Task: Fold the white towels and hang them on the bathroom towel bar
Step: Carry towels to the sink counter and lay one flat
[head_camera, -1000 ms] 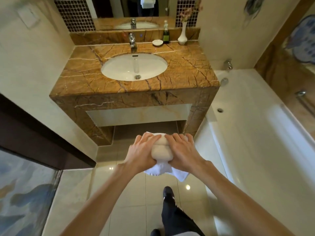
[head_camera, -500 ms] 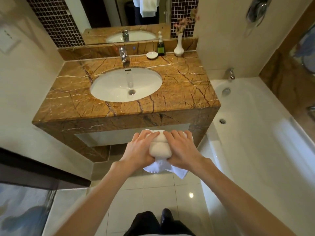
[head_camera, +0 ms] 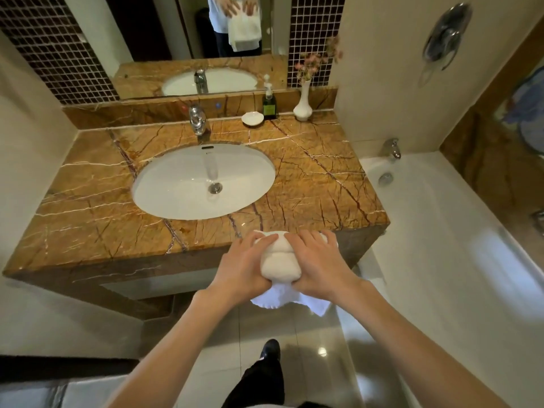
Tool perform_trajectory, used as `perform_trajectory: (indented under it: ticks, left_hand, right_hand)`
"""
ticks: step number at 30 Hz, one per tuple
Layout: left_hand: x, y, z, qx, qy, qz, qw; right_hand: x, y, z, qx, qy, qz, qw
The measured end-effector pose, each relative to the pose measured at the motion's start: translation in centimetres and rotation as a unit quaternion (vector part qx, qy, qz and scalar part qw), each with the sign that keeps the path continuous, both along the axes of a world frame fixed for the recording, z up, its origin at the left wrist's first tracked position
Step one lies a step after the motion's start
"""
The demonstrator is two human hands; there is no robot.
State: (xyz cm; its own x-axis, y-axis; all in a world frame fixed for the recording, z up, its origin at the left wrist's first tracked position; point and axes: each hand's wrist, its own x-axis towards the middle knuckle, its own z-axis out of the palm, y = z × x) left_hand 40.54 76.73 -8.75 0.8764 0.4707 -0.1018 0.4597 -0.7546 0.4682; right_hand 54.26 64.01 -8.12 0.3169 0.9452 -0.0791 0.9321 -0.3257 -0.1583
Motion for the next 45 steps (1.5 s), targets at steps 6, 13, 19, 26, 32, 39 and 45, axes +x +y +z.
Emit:
perform_trajectory:
  ticks: [6,13,19,26,32,39,45]
  left_hand:
    - [2.6,4.9,0.2,-0.004,-0.016,-0.012,1.000]
    - [7.2,8.0,1.0,-0.015,-0.018,-0.024,0.999]
    - [13.0,9.7,1.1,-0.012,-0.013,-0.042,0.999]
    - [21.0,11.7,0.8,-0.008,-0.001,-0.046,0.999]
    - [26.9,13.6,0.7,-0.007,-0.007,-0.039,0.999]
    - [32.1,17.7,1.4,-0.016,-0.057,-0.027,0.998]
    - [37.4,22.8,1.5,0.073,-0.098,-0.029,0.992]
  right_hand:
    - [2.7,4.5,0.5,-0.010,-0.005,0.002,1.000]
    - [7.3,7.0,1.6,-0.001,-0.012,-0.009,1.000]
    - [12.8,8.3,1.3,0.000,0.000,-0.027,1.000]
    - [20.9,10.5,0.6,0.000,0.024,-0.016,1.000]
    - [27.2,12.6,0.5,-0.003,0.025,-0.006,1.000]
    - [33.2,17.1,2.4,0.008,0.003,0.026,1.000]
    - [38.4,22.6,3.4,0.036,-0.073,0.029,0.996]
